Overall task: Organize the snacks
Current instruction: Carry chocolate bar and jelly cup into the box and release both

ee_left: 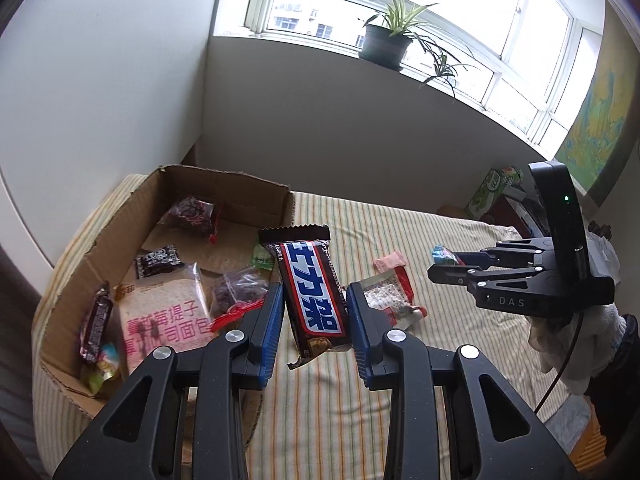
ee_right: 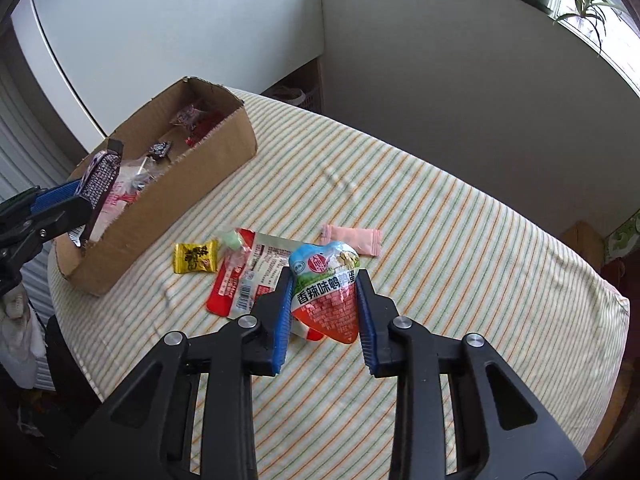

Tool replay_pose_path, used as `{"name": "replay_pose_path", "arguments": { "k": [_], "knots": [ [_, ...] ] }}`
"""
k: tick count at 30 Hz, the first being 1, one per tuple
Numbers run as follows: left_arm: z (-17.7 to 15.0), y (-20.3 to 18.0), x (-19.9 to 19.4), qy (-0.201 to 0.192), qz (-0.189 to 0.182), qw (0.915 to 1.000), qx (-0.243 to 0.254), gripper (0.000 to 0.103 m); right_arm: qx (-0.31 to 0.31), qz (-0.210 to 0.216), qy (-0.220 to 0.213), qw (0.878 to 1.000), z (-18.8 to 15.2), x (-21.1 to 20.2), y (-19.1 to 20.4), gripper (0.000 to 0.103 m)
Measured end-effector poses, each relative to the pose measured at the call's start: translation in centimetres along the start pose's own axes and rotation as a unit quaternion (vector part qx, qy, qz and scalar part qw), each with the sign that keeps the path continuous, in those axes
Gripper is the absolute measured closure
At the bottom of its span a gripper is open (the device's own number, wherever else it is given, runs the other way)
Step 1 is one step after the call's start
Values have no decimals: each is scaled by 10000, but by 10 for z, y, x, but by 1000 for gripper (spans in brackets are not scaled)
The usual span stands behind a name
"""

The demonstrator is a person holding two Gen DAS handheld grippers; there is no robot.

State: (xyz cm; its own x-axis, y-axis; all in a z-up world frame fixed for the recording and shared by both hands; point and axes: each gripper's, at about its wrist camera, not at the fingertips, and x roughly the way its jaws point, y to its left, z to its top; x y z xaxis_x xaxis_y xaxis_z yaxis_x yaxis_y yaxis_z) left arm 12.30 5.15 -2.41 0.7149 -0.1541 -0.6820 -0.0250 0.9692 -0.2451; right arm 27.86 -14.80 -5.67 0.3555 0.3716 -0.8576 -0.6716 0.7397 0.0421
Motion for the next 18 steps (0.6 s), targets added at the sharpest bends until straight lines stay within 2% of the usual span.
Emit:
{"name": "replay_pose_path", "arguments": {
  "k": [7,10,18],
  "knots": [
    [-8,39,-15,-9,283,9994,-186,73,-302,213,-231,9991,34,-8,53,73],
    [-12,49,-19,-17,476,9987,-187,73,-385,370,-279,9982,47,-4,75,73],
    [-20,79,-30,-19,677,9971,-355,73,-597,689,-284,9954,74,12,127,73]
  ]
}}
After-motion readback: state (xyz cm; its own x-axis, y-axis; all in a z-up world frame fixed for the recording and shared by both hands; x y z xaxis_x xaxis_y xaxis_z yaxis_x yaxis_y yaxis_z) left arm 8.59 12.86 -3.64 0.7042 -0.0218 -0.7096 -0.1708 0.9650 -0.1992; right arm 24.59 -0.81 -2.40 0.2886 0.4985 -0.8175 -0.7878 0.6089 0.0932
